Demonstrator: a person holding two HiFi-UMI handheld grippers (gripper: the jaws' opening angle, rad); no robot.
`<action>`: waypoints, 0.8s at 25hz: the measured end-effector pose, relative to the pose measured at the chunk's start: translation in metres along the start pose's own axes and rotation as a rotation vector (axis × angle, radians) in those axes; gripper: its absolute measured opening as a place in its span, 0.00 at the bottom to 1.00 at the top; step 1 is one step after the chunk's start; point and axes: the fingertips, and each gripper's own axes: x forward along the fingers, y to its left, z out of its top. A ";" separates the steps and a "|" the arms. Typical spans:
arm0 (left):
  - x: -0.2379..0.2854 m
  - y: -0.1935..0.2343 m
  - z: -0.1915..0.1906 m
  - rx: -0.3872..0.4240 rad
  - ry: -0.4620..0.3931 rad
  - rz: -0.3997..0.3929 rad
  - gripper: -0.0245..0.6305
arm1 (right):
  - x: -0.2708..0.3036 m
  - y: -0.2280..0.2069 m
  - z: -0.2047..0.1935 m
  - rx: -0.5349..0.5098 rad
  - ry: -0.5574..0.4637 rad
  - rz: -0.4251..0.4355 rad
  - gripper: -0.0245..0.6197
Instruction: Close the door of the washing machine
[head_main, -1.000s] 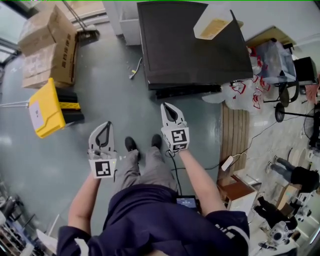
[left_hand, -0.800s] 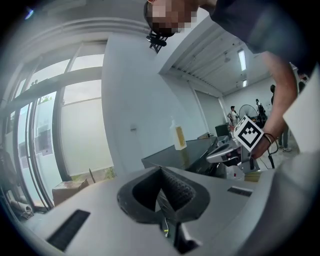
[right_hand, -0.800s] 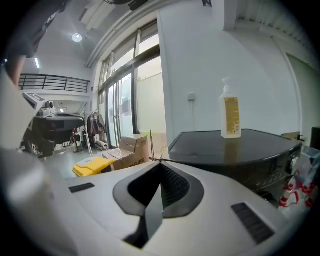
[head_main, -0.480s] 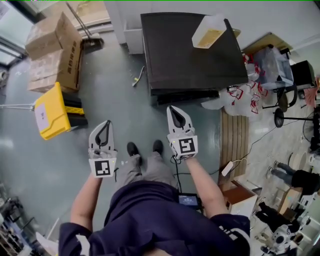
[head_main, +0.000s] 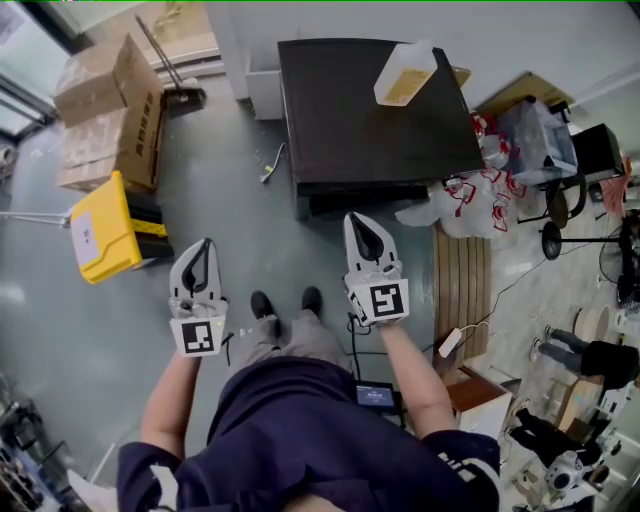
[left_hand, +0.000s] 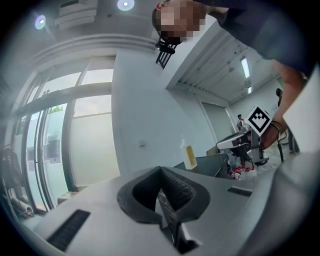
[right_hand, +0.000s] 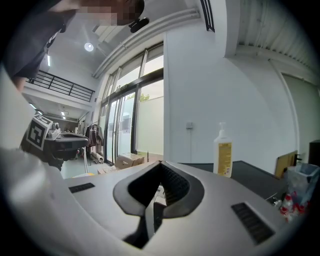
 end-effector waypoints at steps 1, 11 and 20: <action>-0.001 0.002 0.005 -0.005 -0.009 0.004 0.07 | -0.002 -0.001 0.006 -0.002 -0.007 -0.002 0.07; -0.015 0.022 0.046 -0.032 -0.096 0.052 0.07 | -0.016 -0.003 0.052 -0.006 -0.055 -0.007 0.07; -0.029 0.030 0.073 -0.028 -0.127 0.072 0.07 | -0.026 -0.013 0.084 -0.003 -0.062 -0.051 0.07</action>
